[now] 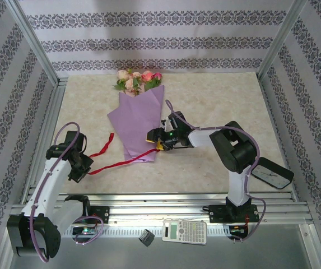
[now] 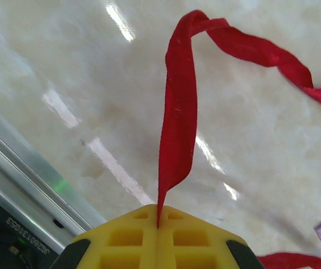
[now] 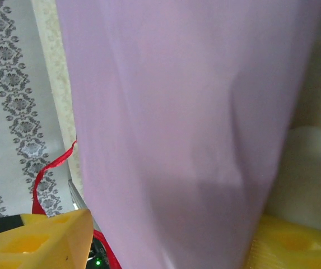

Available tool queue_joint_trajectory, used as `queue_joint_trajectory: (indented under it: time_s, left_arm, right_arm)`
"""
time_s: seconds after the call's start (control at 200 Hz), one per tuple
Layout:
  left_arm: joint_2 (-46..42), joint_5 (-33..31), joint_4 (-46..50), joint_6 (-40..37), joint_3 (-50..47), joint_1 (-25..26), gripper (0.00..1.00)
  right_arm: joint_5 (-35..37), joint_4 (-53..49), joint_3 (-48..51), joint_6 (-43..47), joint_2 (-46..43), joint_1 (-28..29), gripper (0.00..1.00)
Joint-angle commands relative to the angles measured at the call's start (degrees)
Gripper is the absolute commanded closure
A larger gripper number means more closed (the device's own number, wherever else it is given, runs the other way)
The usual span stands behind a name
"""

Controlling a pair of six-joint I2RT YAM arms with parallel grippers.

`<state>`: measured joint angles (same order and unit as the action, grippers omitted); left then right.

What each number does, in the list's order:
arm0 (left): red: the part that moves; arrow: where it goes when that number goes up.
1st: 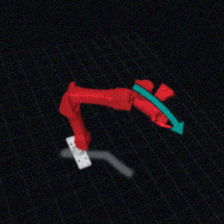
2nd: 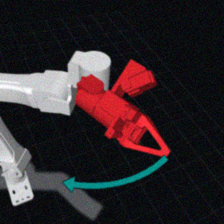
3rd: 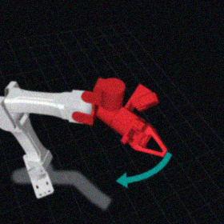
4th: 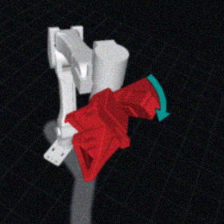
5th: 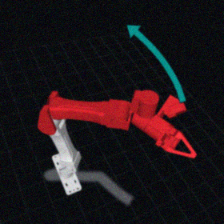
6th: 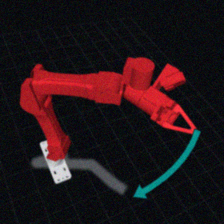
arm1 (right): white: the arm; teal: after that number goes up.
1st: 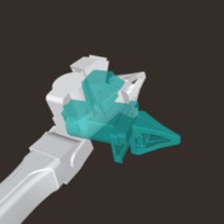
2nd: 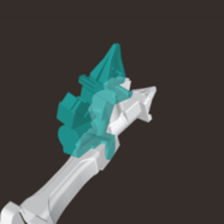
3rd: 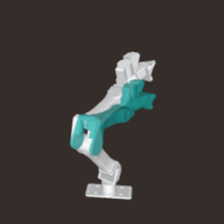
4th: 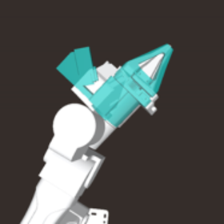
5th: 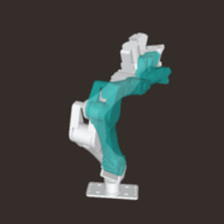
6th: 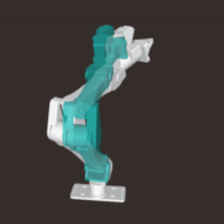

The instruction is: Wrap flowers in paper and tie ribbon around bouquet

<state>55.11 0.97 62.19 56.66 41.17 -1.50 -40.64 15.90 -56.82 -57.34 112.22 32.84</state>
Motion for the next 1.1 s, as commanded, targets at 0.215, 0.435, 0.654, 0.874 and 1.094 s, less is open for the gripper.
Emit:
queue_joint_trajectory:
  time_s: [0.215, 0.435, 0.654, 0.874, 1.094]
  left_arm:
    - [6.7, 3.2, -8.3, 1.9, -0.2, -1.1, 1.0]
    - [9.6, 2.6, -9.3, 0.8, 1.7, -1.3, 1.0]
    - [9.2, 2.5, -8.6, -1.2, 1.4, -3.2, 1.0]
    - [10.4, 2.5, -10.0, -1.6, 0.7, -4.2, 1.0]
    - [18.9, 5.9, -19.8, -1.0, 2.8, -5.4, 1.0]
  right_arm:
    - [-1.3, 1.8, -4.4, -3.0, 8.4, 2.8, 0.43]
    - [1.2, 1.4, -5.8, -2.7, 10.0, 2.2, 0.78]
    - [6.1, 0.9, -6.4, -2.9, 6.5, -0.1, 1.0]
    - [6.3, 3.4, -9.0, -7.3, 7.7, -3.0, 1.0]
    - [1.3, -0.7, -9.3, -10.4, 2.3, -5.0, 1.0]
